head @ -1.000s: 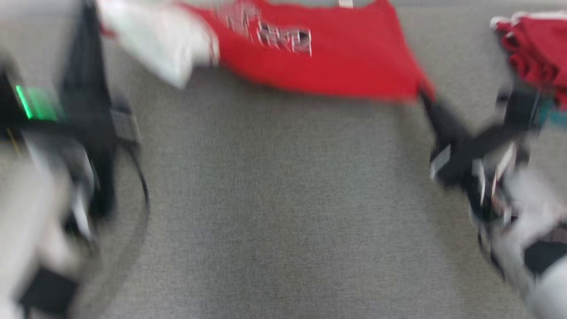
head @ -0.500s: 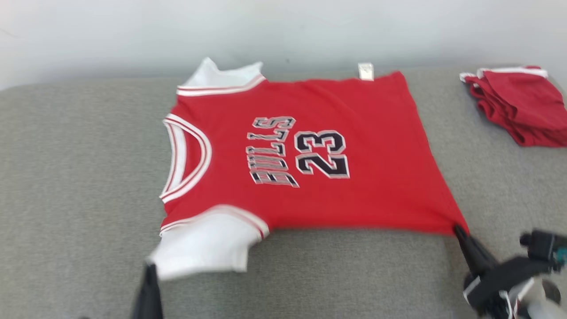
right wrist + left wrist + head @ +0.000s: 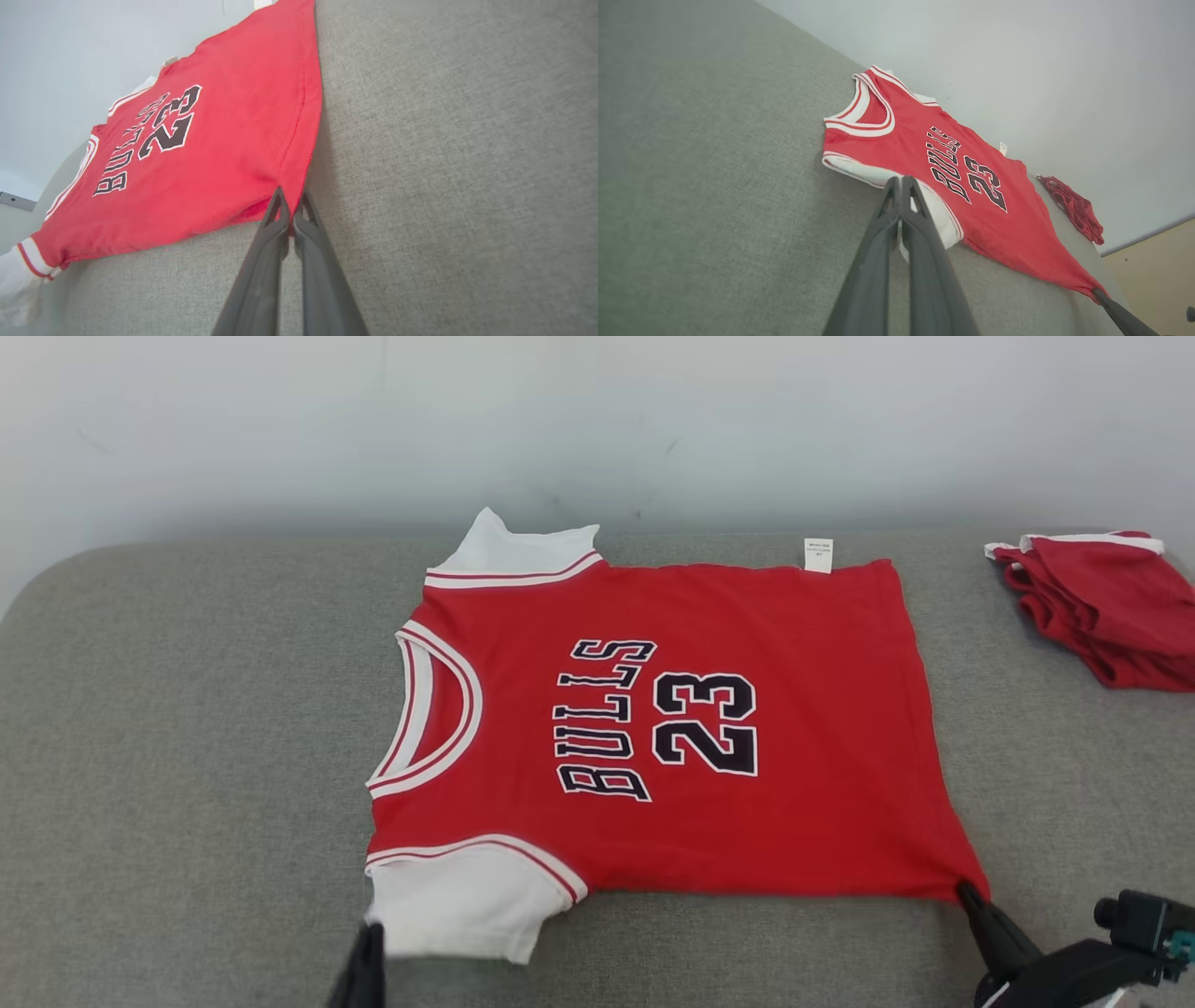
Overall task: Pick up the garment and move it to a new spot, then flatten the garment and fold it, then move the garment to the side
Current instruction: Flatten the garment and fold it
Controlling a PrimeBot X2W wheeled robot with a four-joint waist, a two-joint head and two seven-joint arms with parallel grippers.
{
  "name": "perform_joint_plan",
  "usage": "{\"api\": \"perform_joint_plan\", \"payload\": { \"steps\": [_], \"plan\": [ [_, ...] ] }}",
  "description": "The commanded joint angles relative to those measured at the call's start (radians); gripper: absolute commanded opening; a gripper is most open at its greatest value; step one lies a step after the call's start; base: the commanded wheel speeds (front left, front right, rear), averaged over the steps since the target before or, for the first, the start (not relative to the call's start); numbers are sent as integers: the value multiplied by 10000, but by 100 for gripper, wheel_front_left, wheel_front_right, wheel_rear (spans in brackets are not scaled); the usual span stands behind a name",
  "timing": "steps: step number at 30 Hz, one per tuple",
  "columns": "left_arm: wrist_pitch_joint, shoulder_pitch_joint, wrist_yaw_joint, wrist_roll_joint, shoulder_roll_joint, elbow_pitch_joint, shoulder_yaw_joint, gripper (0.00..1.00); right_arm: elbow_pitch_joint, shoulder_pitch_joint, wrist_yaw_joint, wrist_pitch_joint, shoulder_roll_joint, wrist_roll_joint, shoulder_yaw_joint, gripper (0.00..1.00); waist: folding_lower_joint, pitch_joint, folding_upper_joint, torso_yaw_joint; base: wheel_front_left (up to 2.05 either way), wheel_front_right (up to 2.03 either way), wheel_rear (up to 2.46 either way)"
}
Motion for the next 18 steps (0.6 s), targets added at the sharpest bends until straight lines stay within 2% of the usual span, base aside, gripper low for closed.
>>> {"api": "perform_joint_plan", "payload": {
  "steps": [1,5,7,9,13,18],
  "plan": [
    [29,-533,-149,98,219,-51,212,0,-214,-74,-19,195,93,2,-271,0,1,-41,1,-81,0,0,0],
    [279,-1460,-421,160,586,-72,462,0,-534,-567,-19,759,134,-154,-647,0,1,-4,1,-268,0,0,0],
    [738,-2612,-746,40,1009,222,793,0,-545,-1369,-19,1443,287,-207,-904,0,1,192,1,-540,0,0,0],
    [1190,-3472,-808,466,1421,640,699,0,-290,-2144,-19,1845,441,-314,-970,0,1,415,1,-741,0,0,0],
    [1844,-5272,-1265,311,1430,1914,722,0,774,-3870,-19,2434,885,-729,-844,0,1,970,1,-1013,0,0,0],
    [2528,-7484,-2059,389,941,4203,199,0,2791,-5822,-19,2605,1306,-1270,-760,0,1,1622,1,-973,0,0,0]
  ]
}}
